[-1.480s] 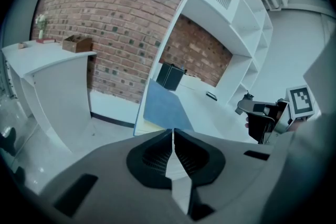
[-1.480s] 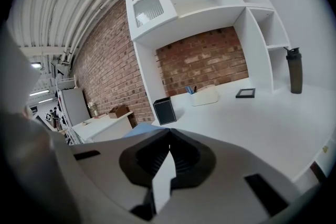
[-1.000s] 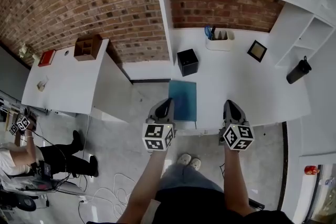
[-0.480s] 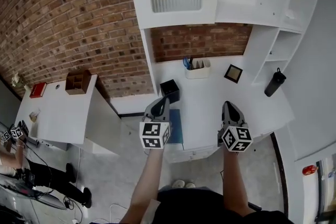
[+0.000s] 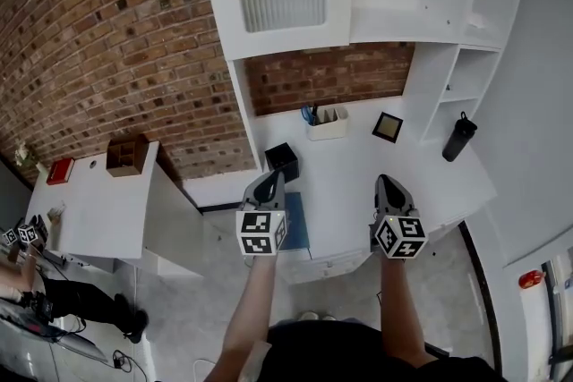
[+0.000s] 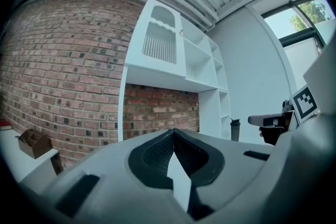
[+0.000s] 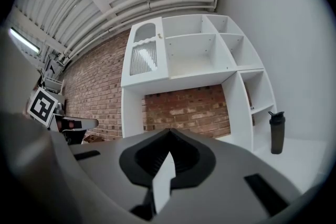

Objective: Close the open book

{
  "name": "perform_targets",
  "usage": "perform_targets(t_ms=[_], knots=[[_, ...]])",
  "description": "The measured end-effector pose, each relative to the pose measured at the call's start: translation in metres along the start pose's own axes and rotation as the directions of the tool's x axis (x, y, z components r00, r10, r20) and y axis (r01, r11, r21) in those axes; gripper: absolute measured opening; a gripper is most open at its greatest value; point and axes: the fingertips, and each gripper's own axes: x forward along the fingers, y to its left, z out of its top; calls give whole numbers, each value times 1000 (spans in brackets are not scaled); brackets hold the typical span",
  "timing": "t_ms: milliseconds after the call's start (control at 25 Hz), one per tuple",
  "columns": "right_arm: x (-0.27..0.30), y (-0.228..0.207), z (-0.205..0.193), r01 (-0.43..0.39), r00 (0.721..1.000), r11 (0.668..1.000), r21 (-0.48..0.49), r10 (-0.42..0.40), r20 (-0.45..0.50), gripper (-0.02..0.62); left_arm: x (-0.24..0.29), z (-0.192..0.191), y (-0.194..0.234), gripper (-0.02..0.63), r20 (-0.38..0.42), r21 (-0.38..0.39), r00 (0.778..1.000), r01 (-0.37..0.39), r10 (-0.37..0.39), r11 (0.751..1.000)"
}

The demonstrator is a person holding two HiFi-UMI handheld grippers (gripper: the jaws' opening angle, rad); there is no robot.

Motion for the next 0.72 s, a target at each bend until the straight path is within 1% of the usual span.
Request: perform_targets(t_ms=[320, 720], knots=[[-2, 4, -1, -2, 1000, 1000, -1, 2, -17, -2, 0, -10, -1, 9, -29, -9, 999, 15, -15, 1000], [0, 8, -6, -2, 1000, 1000, -7, 2, -23, -2, 4, -17, -1, 9, -40, -7, 999, 29, -29, 1000]])
